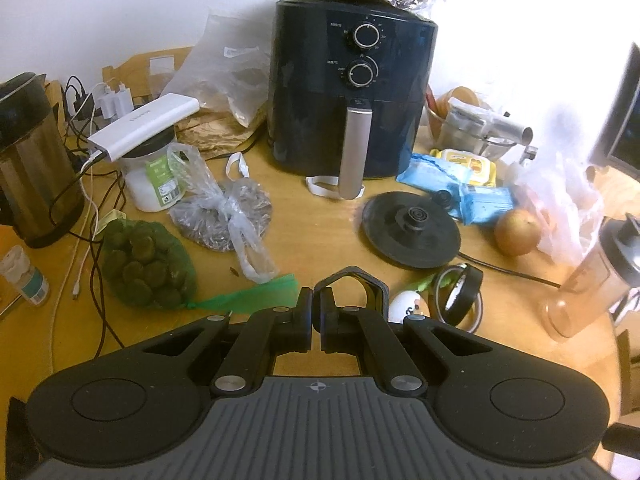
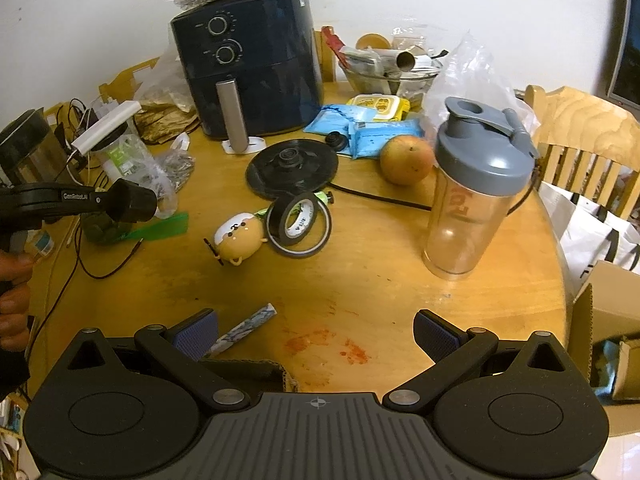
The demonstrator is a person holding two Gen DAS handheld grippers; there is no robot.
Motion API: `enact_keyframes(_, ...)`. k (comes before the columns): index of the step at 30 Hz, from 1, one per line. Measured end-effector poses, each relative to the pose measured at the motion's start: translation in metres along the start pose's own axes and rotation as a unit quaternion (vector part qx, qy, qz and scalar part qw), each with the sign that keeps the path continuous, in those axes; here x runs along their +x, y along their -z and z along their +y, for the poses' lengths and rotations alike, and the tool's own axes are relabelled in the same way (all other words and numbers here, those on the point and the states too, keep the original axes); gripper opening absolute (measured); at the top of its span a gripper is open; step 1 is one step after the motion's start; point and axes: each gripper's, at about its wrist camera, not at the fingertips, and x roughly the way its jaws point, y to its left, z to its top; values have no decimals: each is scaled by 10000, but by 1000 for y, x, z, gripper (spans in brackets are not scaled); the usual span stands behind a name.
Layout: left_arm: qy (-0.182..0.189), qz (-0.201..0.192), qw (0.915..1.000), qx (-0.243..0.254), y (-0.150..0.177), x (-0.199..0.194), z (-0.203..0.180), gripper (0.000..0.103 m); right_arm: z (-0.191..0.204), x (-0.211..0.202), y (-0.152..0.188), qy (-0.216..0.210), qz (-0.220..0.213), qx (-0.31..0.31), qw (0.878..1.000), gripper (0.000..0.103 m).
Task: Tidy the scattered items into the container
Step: 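Lift the black connector off the table with the left gripper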
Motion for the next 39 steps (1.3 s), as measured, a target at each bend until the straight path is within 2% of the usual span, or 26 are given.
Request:
enact_keyframes(21,86,3,9994,-349,20,-41,12,4,12,15,-7,-450,189,-588,9971,103)
enact_keyframes(22,81,3,9993,-370,21,-43,13,4,13,15,-7,-1290,518,-1623,9769,103)
enact_keyframes(39,-81,13,9977,-670,33,-63,21,4,36,38,-13,-1644,637,-2250,9583,103)
